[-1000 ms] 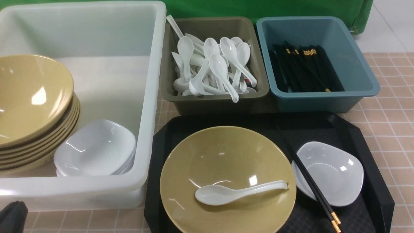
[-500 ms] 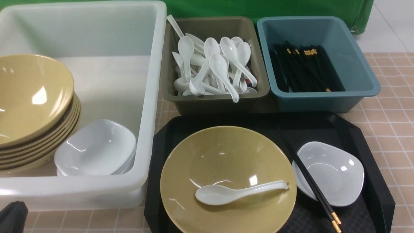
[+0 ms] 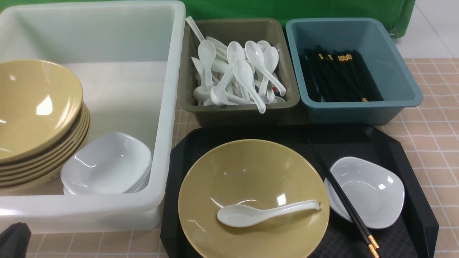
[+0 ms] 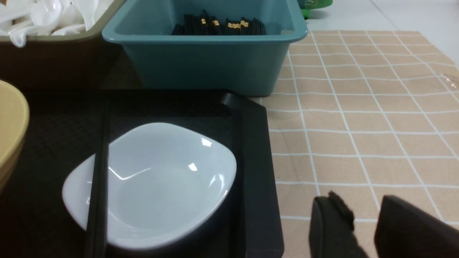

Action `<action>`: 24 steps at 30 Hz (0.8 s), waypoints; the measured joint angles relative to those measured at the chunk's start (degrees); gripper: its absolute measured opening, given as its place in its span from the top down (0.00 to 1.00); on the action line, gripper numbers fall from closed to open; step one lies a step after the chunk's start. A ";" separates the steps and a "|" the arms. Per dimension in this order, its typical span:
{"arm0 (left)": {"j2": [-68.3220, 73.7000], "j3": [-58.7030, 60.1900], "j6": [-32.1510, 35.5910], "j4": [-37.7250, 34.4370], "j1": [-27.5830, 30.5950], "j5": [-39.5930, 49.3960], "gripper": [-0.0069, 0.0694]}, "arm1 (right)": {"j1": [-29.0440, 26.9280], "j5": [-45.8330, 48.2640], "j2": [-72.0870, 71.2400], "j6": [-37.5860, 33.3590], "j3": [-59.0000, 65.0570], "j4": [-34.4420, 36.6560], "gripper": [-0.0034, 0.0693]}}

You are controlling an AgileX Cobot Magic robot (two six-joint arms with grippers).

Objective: On brown table put chopsticks spoon bowls plates into blue grey white boxes.
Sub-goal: 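Move the grippers toward the tableware on the black tray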

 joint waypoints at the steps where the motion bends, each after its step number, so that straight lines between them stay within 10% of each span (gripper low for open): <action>1: 0.00 0.00 0.00 0.00 0.00 0.00 0.91 | 0.00 0.00 0.00 0.00 0.00 0.00 0.63; 24: 0.00 0.00 -0.11 -0.48 0.00 -0.69 0.91 | 0.00 0.00 0.00 1.26 0.00 0.00 0.63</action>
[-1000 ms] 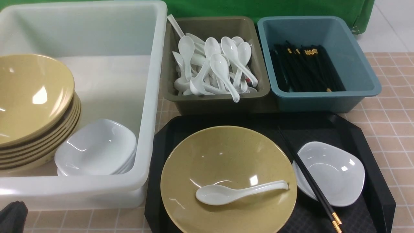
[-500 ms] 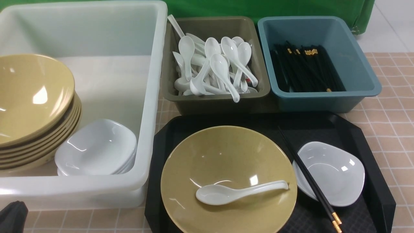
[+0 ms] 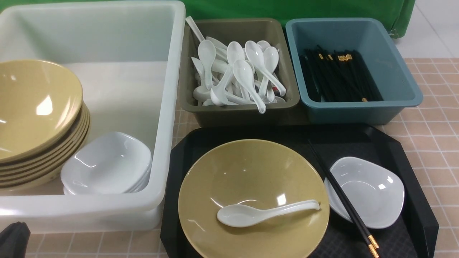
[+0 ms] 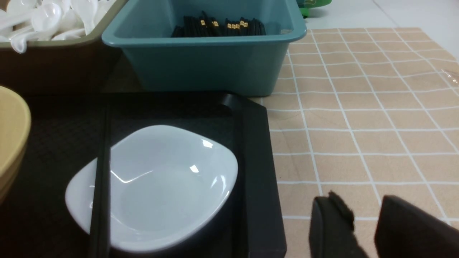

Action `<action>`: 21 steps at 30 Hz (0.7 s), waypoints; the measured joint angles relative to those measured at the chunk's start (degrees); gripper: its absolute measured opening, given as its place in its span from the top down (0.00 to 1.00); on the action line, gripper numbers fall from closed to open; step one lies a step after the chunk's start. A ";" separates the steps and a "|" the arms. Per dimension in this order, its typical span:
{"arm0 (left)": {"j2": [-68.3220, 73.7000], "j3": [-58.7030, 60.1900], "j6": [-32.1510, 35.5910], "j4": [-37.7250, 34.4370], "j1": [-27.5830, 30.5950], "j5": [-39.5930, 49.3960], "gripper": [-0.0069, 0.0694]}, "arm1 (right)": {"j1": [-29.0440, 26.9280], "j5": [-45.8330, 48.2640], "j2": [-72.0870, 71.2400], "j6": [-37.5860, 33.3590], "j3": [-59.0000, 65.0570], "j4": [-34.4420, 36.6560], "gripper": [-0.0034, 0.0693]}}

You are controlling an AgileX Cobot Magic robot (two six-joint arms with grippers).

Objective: On brown table put chopsticks spoon bowls plates into blue grey white boxes.
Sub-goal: 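Move the grippers toward the tableware on the black tray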

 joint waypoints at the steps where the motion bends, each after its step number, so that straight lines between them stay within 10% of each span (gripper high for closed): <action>1: 0.00 0.00 0.00 -0.62 0.00 -0.19 0.91 | 0.00 0.00 0.00 0.00 0.00 0.00 0.63; 17: 0.00 0.00 -0.86 -20.97 0.00 -3.72 0.91 | 0.00 -0.22 0.00 1.86 0.00 0.00 0.63; 21: 0.00 0.00 -6.19 -38.98 0.00 -7.26 0.91 | 0.00 -0.61 0.00 19.01 0.00 3.46 0.63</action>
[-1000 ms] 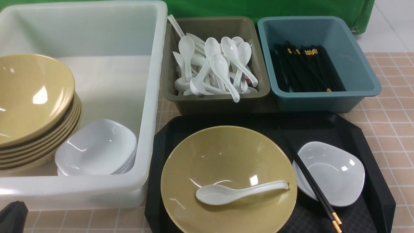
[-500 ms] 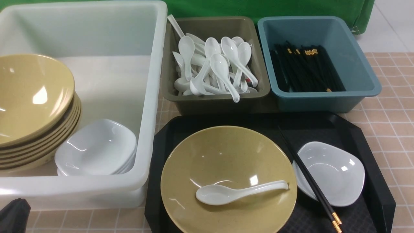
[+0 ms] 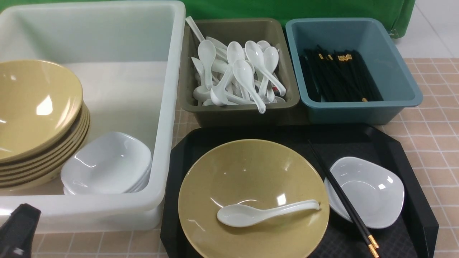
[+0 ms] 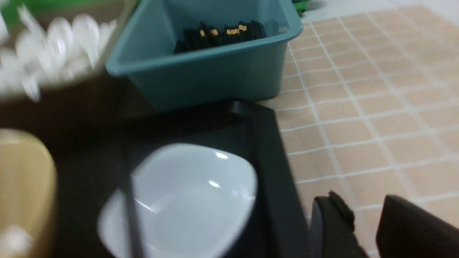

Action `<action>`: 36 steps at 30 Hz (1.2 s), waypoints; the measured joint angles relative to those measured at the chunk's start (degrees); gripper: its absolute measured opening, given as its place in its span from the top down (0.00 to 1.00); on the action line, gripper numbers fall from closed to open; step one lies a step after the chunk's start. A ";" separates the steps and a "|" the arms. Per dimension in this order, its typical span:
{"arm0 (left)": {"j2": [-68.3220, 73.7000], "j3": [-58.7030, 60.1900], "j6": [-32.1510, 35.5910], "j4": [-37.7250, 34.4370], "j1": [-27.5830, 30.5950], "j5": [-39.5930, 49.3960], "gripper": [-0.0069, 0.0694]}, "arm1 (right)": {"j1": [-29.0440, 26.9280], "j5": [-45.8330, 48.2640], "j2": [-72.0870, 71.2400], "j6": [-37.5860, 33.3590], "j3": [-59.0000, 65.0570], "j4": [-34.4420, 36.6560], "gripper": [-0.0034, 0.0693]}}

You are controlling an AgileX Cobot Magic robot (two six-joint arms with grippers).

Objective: On brown table put chopsticks spoon bowls plates into blue grey white boxes.
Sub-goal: 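Move the grippers toward the tableware on the black tray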

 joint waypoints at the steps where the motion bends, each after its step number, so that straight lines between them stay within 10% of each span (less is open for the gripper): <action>1: 0.00 0.00 -0.89 -4.59 0.00 -0.66 0.91 | 0.00 -0.09 0.00 7.91 0.00 1.98 0.63; 7: 0.00 0.00 -1.32 -17.66 0.00 -2.35 0.91 | 0.00 -0.80 0.00 36.63 0.05 5.51 0.63; 15: 0.00 -0.52 1.84 -19.39 0.00 0.55 0.91 | 0.87 -0.36 0.00 27.53 0.05 5.78 0.63; 22: 3.41 -17.07 20.39 -6.99 0.00 14.83 0.91 | 7.94 6.04 4.15 2.72 -13.47 6.17 0.70; 27: 17.93 -28.86 20.44 9.80 0.00 29.39 0.91 | 11.65 17.04 19.57 -17.72 -26.94 5.82 0.89; 36: 43.15 -48.91 24.08 27.95 -4.59 49.11 0.91 | 13.22 42.42 50.61 -42.21 -48.59 4.98 0.90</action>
